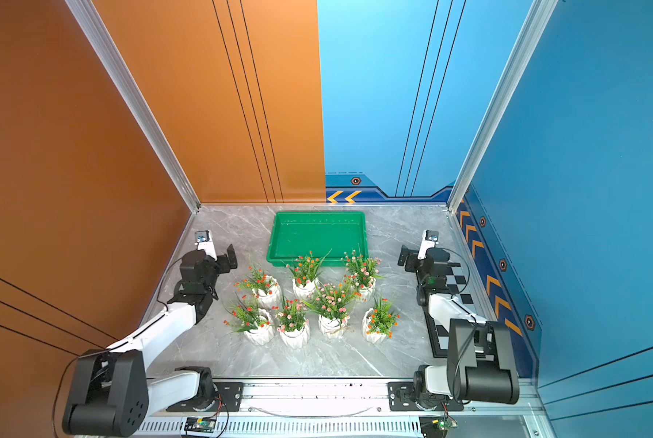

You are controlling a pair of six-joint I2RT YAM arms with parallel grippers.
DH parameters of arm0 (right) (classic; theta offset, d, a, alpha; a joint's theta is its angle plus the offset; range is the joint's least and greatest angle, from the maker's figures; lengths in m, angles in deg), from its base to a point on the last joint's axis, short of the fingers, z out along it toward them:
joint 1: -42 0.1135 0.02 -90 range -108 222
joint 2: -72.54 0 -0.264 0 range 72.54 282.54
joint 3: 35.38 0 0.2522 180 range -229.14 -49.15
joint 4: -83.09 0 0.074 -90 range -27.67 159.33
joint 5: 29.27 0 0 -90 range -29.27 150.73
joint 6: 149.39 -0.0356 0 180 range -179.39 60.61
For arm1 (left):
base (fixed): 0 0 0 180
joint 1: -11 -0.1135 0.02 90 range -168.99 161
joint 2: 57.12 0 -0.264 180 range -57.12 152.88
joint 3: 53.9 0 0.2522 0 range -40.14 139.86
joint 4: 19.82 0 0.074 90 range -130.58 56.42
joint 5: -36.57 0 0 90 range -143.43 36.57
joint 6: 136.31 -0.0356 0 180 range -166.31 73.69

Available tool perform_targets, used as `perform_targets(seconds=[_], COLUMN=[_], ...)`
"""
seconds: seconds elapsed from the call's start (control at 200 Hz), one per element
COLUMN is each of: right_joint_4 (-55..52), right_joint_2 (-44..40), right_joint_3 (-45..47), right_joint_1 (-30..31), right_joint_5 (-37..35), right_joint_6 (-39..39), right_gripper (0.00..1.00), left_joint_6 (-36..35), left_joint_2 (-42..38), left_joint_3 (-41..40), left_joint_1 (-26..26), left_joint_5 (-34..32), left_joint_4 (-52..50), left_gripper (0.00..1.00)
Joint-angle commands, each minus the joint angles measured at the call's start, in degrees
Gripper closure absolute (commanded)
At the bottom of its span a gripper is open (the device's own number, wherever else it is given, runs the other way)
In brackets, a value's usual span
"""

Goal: Put the potted gypsophila into the storage box
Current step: Pick up the baby's breath potted plant from the center of the board.

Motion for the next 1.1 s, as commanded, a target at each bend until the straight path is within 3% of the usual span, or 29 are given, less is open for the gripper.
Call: perform_targets(seconds=[0.0,0.135,0.35,0.486,0.611,0.901,1.096], right_joint_4=[-19.19,-36.1,-46.41,-55.14,-64.38,-79.52,-81.15], right_joint_2=[-3.22,-2.9,-1.3,3.14,7.88,11.34,11.74], right_joint_3=[-7.11,-17.87,-26.21,-32.15,-37.36,-42.35,-39.74], right_joint_1=[-0.23,-0.57,-0.93,-1.02,-1.11,-4.26,-1.48], right_joint_5=[1.69,-1.92,-0.25,-0.25,2.27,4.24,6.54], right_joint_6=[-2.63,-5.47,-7.61,-12.45,-11.64,-9.06,-5.16], right_gripper=[0.0,0.0,0.0,0.0,0.0,0.07,0.14], left_joint_6=[2.75,5.05,9.86,12.47,14.1,16.97,15.82], left_joint_2=[-2.69,-4.83,-8.08,-9.61,-10.04,-6.19,-4.36], left_joint_3=[5.92,10.82,15.02,16.4,17.74,22.3,22.54], left_joint_1=[-0.61,-1.35,-3.92,-5.93,-6.9,-8.92,-8.58], left_joint_5=[-2.54,-2.96,-0.53,2.97,4.11,12.28,19.19], left_joint_4=[-18.94,-28.08,-37.13,-40.6,-43.48,-51.68,-52.05], left_gripper=[0.02,0.02,0.02,0.02,0.02,0.02,0.02])
